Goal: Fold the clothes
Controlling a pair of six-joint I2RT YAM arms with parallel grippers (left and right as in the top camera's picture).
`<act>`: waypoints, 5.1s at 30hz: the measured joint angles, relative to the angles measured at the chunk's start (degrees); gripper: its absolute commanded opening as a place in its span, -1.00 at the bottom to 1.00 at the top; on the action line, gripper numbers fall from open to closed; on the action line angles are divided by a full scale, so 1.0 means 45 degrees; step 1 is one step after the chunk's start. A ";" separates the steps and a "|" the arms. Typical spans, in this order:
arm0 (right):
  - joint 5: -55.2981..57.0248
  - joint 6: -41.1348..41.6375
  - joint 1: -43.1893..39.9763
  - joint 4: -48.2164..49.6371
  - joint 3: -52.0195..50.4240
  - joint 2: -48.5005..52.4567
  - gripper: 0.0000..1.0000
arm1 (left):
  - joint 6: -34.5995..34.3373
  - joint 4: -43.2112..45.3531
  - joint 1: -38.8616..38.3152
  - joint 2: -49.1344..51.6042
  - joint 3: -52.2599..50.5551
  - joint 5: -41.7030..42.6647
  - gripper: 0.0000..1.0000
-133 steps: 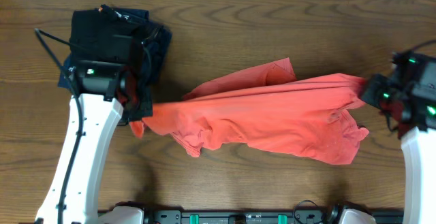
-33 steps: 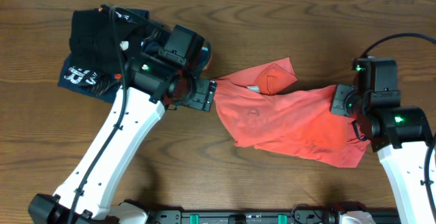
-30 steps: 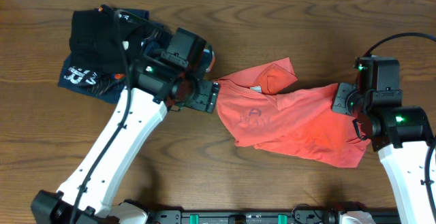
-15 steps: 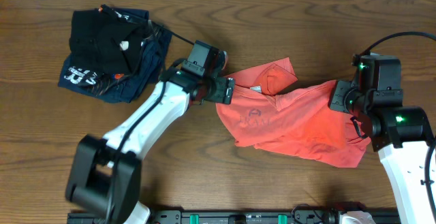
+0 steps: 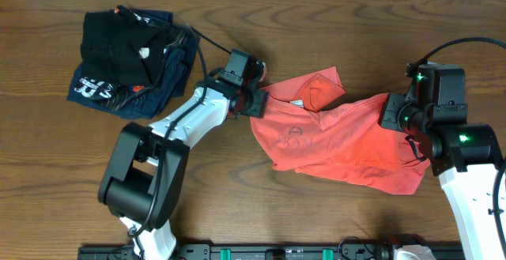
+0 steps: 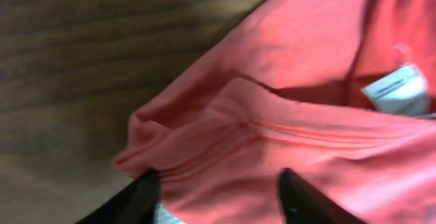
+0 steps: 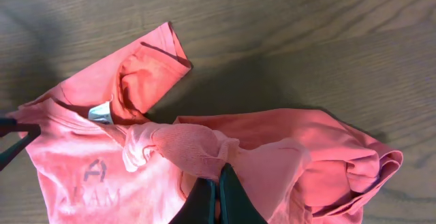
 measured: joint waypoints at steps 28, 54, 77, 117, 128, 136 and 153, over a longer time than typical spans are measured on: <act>-0.0039 0.0000 0.0000 -0.0053 -0.0005 0.0000 -0.98 | 0.1331 -0.0957 0.0000 -0.1175 0.0087 -0.1282 -0.24; 0.0000 -0.0005 0.0000 -0.0049 -0.0010 0.0000 -0.98 | 0.4017 -0.1127 0.0000 0.0102 0.0359 -0.1311 -0.82; 0.0306 0.0010 0.0000 0.0340 -0.0010 0.0000 -0.97 | 0.4556 -0.0238 0.0000 -0.0777 0.0359 -0.0359 0.03; 0.0845 0.0010 -0.0112 0.0690 -0.0015 0.0000 -0.98 | 0.6533 -0.2521 -0.0005 -0.2263 0.0359 -0.1151 -0.88; 0.1083 0.0340 -0.1729 0.1948 -0.0019 -0.0092 -0.98 | 0.5615 -0.2380 -0.0015 -0.8981 0.0364 -0.3594 -0.88; -0.0947 0.0345 -0.1967 0.1180 -0.0019 -0.0253 -0.98 | 0.5246 -0.2569 -0.0112 -1.3255 0.0413 -0.3449 -0.88; -0.1496 0.0335 -0.1977 -0.1982 -0.0029 0.0855 -0.97 | 0.2667 -0.6659 -0.0073 -0.8563 0.0073 -0.1894 -0.88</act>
